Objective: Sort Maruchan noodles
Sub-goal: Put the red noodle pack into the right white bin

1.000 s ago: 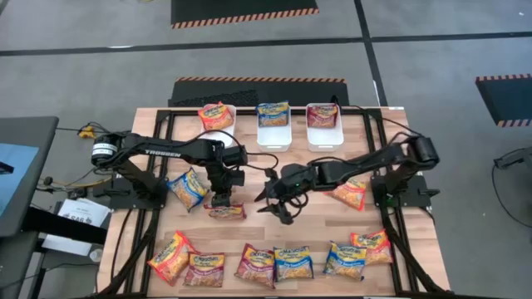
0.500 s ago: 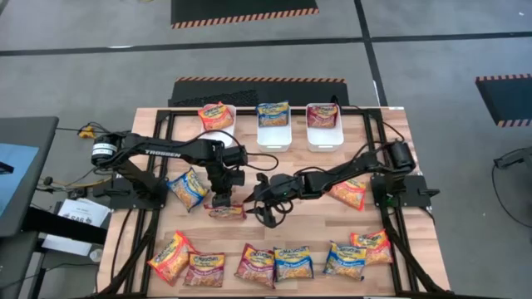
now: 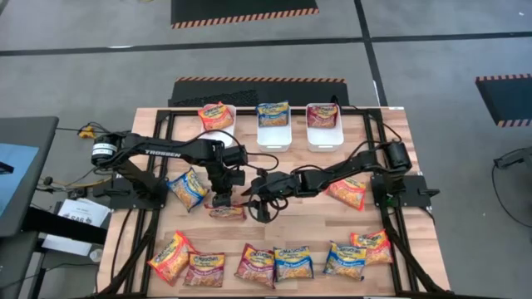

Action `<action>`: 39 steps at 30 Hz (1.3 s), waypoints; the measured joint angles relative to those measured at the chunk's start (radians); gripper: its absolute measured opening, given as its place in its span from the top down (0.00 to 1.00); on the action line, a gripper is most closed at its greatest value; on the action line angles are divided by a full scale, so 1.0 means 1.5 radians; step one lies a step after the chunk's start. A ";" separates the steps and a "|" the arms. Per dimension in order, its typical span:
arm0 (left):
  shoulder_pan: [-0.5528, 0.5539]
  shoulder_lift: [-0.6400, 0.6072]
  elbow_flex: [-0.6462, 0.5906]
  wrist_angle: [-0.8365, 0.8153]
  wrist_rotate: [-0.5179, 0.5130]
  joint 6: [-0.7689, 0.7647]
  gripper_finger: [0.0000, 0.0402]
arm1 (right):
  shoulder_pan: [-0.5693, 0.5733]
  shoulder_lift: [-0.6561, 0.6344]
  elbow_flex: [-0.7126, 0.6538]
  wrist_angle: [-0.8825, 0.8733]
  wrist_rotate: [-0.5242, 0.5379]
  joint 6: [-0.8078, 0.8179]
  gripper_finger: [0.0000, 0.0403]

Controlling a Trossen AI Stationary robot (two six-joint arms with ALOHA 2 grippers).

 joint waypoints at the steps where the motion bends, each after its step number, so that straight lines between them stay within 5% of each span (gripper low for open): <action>1: 0.000 0.000 0.000 0.000 0.000 0.000 1.00 | 0.000 0.008 0.000 0.011 -0.003 0.001 0.52; 16: 0.000 0.000 0.000 0.004 -0.001 0.000 1.00 | 0.009 0.067 0.000 0.074 -0.033 0.042 0.52; 32: 0.000 0.000 0.000 0.006 -0.008 0.000 1.00 | 0.016 0.169 0.122 0.036 -0.071 0.044 0.53; 39: 0.000 0.000 0.000 0.005 -0.007 0.000 1.00 | 0.014 0.168 0.139 0.037 -0.066 0.060 0.75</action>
